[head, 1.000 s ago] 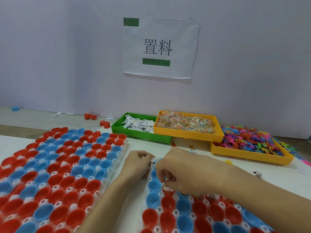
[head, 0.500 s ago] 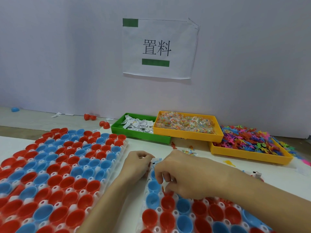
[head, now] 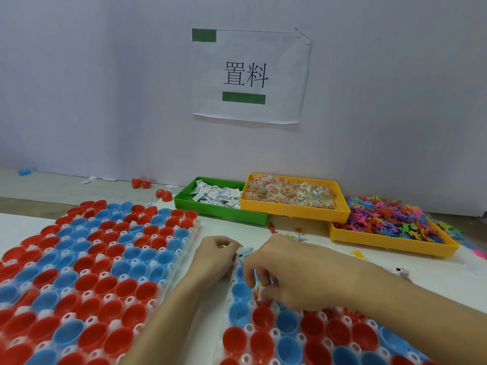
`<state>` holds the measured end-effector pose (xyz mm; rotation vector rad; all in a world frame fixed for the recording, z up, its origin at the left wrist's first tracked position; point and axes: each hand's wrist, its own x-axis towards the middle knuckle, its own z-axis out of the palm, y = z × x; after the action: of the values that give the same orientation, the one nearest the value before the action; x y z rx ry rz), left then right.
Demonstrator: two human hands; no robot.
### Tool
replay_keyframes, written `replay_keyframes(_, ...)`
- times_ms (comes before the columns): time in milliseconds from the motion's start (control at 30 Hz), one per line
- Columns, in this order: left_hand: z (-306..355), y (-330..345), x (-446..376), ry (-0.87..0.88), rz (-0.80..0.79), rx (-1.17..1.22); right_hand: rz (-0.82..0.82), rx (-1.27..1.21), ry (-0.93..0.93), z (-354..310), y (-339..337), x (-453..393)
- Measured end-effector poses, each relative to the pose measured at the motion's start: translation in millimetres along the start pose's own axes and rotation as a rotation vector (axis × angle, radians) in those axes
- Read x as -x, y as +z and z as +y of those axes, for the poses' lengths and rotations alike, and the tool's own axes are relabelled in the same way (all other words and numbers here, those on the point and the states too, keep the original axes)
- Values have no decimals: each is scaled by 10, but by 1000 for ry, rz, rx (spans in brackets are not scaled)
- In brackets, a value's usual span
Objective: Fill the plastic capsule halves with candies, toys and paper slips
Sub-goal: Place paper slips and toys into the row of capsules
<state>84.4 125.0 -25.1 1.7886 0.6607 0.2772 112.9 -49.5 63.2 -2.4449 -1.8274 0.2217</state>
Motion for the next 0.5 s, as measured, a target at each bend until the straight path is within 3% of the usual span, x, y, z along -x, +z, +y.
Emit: replay_keyframes(500, -4, 4, 0, 2, 14, 30, -18, 30, -15, -59, 54, -44)
